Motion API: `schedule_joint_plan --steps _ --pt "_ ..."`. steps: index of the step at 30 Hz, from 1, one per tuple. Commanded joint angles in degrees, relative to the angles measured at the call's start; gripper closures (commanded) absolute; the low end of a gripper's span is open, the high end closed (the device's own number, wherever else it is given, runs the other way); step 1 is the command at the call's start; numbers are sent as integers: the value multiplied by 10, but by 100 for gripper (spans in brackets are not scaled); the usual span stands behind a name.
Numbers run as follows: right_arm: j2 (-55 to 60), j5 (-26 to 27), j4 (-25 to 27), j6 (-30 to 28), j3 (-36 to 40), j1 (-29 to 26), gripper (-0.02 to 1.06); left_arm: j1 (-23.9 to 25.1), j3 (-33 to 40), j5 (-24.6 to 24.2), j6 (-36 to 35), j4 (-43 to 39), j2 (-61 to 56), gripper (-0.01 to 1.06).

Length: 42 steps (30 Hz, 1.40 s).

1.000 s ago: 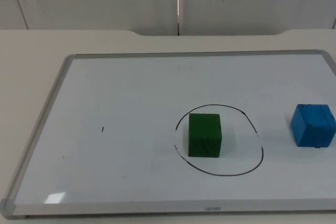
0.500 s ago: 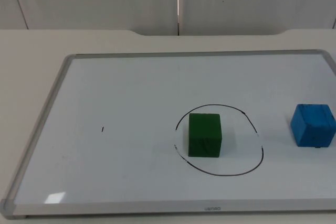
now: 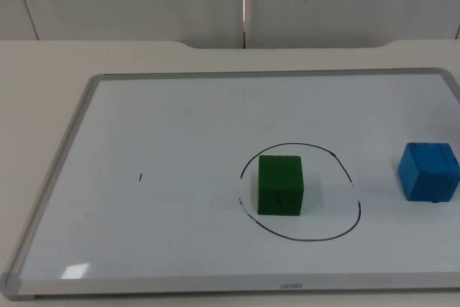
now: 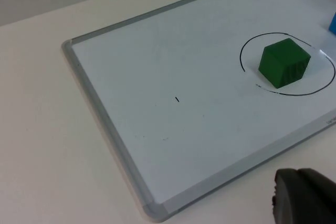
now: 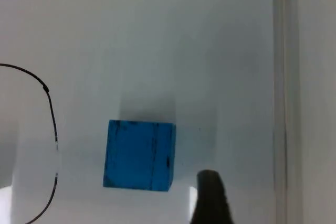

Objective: Push the two cubes into the marked area.

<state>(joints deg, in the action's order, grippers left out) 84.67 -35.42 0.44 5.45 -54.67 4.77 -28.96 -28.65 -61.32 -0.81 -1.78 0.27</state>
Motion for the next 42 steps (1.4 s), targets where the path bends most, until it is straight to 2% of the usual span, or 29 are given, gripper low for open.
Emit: schedule_joint_plan --steps 1,3,4,8,11,25,38,42 --pt "16 22 3 -1 -3 0 62 -2 3 -3 2 5 -3 105" --pt "40 39 3 -1 -3 0 76 -2 3 -3 2 5 -3 105" --pt "40 39 3 -1 -3 0 76 -2 3 -3 2 5 -3 105" --pt "85 74 5 -1 -3 0 98 -2 3 -3 2 5 -3 105" --pt "105 80 14 -1 -3 0 104 -2 3 -3 2 5 -3 105" --pt "211 115 14 -1 -3 0 104 -2 3 -3 2 5 -3 105" --pt "232 136 17 -1 -3 1 104 -2 3 -3 2 5 -3 105" --pt "232 146 17 -1 -3 20 104 -2 3 -3 2 5 -3 105"
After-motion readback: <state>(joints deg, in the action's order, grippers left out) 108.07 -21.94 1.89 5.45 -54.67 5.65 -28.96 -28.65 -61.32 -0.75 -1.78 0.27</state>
